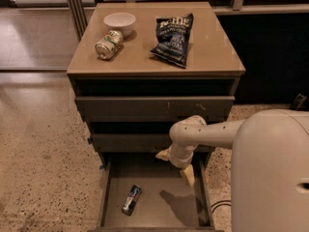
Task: Pick redbull can from bottom drawer and place on counter
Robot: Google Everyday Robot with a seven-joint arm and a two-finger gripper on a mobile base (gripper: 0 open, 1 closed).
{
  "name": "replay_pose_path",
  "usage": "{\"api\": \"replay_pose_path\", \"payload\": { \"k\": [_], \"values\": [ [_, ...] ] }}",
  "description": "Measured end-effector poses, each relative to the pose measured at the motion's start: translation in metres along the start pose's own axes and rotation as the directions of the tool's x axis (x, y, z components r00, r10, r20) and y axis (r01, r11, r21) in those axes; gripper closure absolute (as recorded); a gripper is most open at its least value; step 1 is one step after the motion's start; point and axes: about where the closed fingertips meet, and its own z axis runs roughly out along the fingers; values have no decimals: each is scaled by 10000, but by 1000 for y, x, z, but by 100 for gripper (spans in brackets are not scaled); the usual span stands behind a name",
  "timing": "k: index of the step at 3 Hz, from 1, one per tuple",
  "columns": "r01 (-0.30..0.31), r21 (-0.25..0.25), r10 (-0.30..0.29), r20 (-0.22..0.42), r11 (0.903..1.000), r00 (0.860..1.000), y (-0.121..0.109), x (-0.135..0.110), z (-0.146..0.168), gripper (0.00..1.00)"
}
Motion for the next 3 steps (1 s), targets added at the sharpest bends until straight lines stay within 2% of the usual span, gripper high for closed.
{"api": "replay_pose_path", "payload": {
  "k": [1,2,3],
  "values": [
    [823,-288,-828,-159,9962,9964,-5,-20,29,0],
    [1761,-344,-1769,-239,9838,9839,-27,-38,63,0],
    [2453,-298,-2457,-121,9690,9693,-50,-56,91,0]
  ]
}}
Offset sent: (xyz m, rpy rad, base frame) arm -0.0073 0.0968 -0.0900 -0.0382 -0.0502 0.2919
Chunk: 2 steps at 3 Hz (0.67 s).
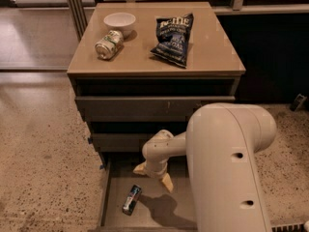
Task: Pick redbull can from bottom drawer and place on counter
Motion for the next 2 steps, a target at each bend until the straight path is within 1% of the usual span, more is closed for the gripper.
{"api": "replay_pose_path", "payload": {
  "k": [1,2],
  "values": [
    [479,243,-485,212,9986,9986,-16,-2,31,0],
    [684,521,-716,622,9963,9955,-19,3,66,0]
  ]
}}
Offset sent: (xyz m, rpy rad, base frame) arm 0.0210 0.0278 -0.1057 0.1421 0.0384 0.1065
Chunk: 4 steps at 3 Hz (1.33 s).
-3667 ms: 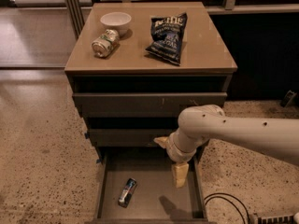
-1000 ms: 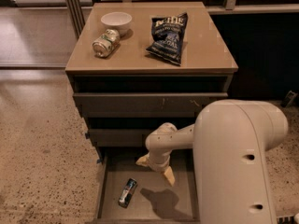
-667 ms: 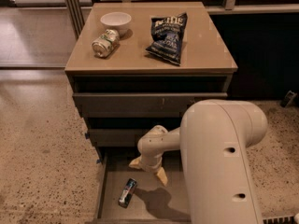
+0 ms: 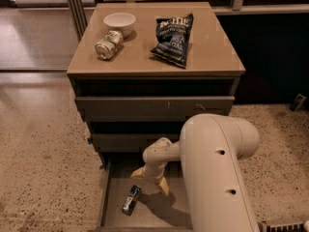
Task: Pick redbull can from bottom drawer and place on counter
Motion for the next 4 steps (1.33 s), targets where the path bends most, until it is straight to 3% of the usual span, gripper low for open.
{"api": "replay_pose_path", "payload": {
  "k": [2,4],
  "values": [
    [379,456,-411,717,9982,9966,-8,-11,60,0],
    [547,394,-590,1188,9977,9912,-24,-24,107,0]
  ]
}}
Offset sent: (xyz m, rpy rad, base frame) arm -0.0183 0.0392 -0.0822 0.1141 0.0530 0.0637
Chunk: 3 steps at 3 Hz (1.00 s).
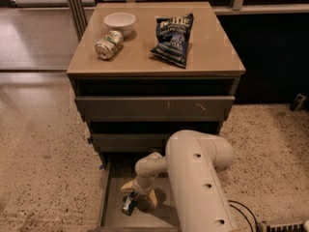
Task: Pick redbull can from bottom drawer and place on counter
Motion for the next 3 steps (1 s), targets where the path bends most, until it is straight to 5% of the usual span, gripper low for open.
{"api": "replay_pose_path", "payload": {
  "k": [2,3],
  "values": [
    [-215,-313,215,-17,9993,9998,-9,14,32,0],
    [-354,-449,355,7,9984,9994,-8,18,43,18]
  ]
}}
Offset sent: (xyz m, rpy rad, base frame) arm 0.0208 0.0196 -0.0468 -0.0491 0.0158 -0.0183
